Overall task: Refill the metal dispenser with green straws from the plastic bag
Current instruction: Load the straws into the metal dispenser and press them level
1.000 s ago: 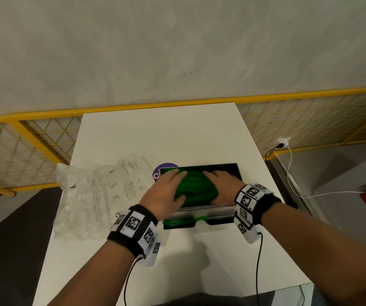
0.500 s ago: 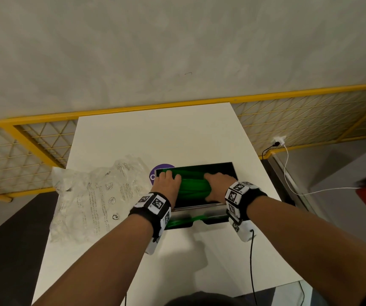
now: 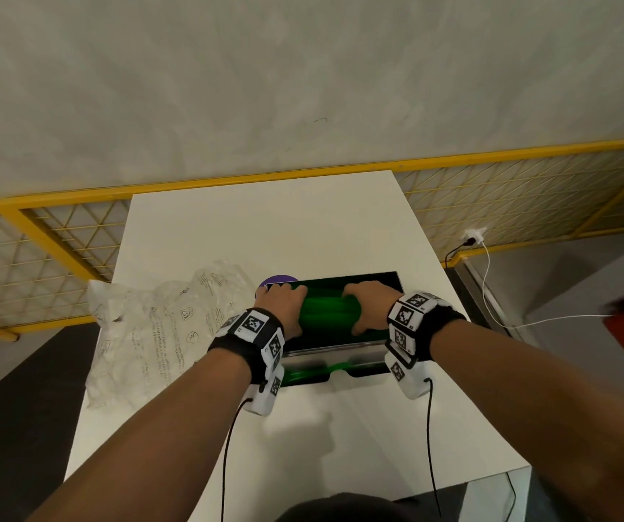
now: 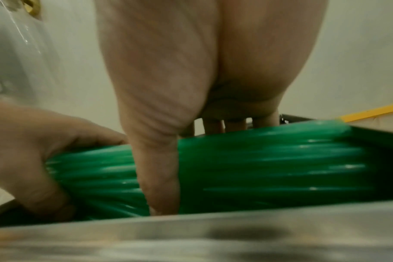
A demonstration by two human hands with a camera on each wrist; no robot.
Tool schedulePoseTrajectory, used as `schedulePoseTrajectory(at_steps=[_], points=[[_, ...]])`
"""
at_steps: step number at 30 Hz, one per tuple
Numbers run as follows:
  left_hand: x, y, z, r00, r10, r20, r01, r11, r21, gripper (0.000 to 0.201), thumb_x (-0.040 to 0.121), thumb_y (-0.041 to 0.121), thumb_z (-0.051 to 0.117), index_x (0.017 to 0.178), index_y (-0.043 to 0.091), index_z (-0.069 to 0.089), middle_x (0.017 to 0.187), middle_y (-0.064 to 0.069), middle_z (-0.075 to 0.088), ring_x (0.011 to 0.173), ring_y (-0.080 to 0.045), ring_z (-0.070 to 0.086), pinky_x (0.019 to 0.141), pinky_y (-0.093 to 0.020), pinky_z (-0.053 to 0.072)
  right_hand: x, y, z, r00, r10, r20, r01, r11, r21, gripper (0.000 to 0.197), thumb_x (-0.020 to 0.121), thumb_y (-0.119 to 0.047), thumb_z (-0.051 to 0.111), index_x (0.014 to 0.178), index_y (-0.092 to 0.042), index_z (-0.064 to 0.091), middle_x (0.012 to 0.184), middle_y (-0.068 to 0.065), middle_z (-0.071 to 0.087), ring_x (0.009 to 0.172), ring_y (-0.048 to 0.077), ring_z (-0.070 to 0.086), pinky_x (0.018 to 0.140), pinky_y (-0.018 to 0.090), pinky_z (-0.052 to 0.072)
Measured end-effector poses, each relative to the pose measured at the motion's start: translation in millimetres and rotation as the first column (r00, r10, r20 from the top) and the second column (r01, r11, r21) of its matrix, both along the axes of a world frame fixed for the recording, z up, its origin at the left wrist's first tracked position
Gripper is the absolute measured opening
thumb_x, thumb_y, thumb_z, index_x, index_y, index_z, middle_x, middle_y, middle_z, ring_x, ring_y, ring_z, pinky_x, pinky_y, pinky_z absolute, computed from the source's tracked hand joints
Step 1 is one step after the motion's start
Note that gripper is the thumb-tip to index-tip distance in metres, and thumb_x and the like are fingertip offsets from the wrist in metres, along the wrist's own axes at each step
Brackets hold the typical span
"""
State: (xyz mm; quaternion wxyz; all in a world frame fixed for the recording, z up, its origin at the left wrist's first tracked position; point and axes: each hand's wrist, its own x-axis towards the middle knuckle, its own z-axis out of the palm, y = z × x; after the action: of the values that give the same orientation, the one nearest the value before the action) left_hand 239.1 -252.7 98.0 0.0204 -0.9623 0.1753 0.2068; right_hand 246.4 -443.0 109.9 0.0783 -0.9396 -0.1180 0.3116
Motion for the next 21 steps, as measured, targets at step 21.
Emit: schedulePoseTrajectory(at_steps=[21], points=[[-15,14,-11,0.999,0.025,0.026,-0.02,0.983,-0.184,0.068,0.073,0.032,0.071,0.131,0.021,0.036,0.121,-0.008,0.049,0.11,-0.031,0.048,0.091,-0.046,0.039,-17,-28,-17,0.953,0.234,0.191,-0.209,0.967,-0.143,0.063,0.086,-0.027,0.063,0.137,-0.016,0.027,0.126,0.011,0.049,0.107,0.029,0.051,0.084,0.038,0.049]])
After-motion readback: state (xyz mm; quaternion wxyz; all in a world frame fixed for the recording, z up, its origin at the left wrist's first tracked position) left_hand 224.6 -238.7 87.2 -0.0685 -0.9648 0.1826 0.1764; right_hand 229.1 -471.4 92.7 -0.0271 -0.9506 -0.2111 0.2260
